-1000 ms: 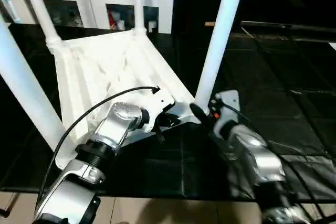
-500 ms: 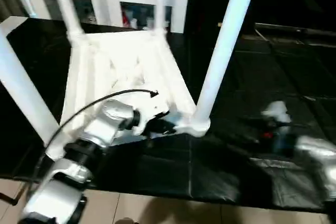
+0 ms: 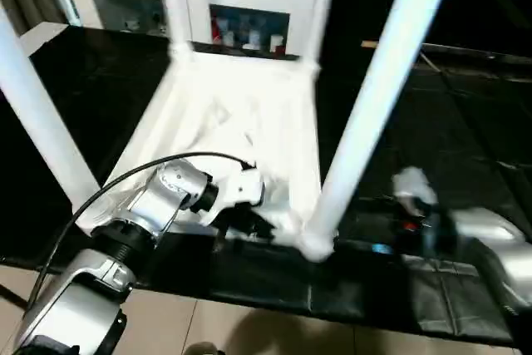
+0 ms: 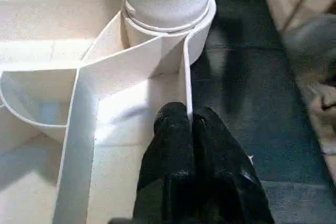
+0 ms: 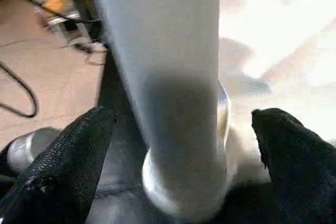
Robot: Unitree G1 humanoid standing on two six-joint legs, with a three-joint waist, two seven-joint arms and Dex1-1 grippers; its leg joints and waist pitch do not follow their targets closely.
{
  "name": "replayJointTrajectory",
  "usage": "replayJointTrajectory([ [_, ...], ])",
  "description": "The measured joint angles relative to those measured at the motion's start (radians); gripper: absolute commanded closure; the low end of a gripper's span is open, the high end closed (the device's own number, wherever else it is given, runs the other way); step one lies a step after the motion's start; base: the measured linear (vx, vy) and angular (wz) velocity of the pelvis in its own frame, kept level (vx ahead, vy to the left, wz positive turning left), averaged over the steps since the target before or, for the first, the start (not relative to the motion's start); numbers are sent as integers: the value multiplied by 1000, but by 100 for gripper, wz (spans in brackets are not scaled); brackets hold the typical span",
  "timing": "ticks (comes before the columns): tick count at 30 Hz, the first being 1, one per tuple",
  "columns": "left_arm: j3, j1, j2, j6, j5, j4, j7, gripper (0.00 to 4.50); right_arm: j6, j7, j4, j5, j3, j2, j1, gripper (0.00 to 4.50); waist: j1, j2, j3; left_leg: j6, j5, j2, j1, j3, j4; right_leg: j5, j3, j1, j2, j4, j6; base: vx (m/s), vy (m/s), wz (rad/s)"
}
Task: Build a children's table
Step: Rotate leg to tighten
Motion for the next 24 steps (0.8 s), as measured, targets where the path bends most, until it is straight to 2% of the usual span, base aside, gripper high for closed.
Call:
replayJointTrajectory([
  [3, -13, -5, -3, -23, 3, 0, -26, 450, 1, 54, 35, -6, 44, 1, -30, 33, -1, 0, 0, 0, 0, -2, 0, 2, 0, 0, 0, 0, -2, 2, 0, 0, 0, 0],
  [4, -17, -10, -3, -27, 5, 0, -32, 450, 1, 67, 45, -11, 56, 1, -35, 53, -2, 0, 0, 0, 0, -2, 0, 2, 1, 0, 0, 0, -3, 2, 0, 0, 0, 0],
  [6, -26, -18, -4, -33, 12, 2, -39, 450, -1, 96, 78, -38, 92, 0, -57, 66, -7, -1, 0, 0, 0, -4, 0, 2, 0, 0, 0, -1, -6, 3, 0, 0, 0, 0],
  [9, -30, -19, -2, -43, 13, 1, -43, 450, -17, 128, 131, -58, 117, 13, -84, 98, -12, -1, 0, 2, 1, -4, 0, 2, 0, 0, -1, -1, -6, 4, 0, 0, 0, 0],
  [24, -29, -19, 4, -65, 22, 4, -43, 450, -37, 212, 186, -63, 146, 23, -131, 202, -13, -2, 0, 5, 3, -4, 0, 2, 0, 0, -1, -1, -6, 4, 0, 0, 0, 0],
])
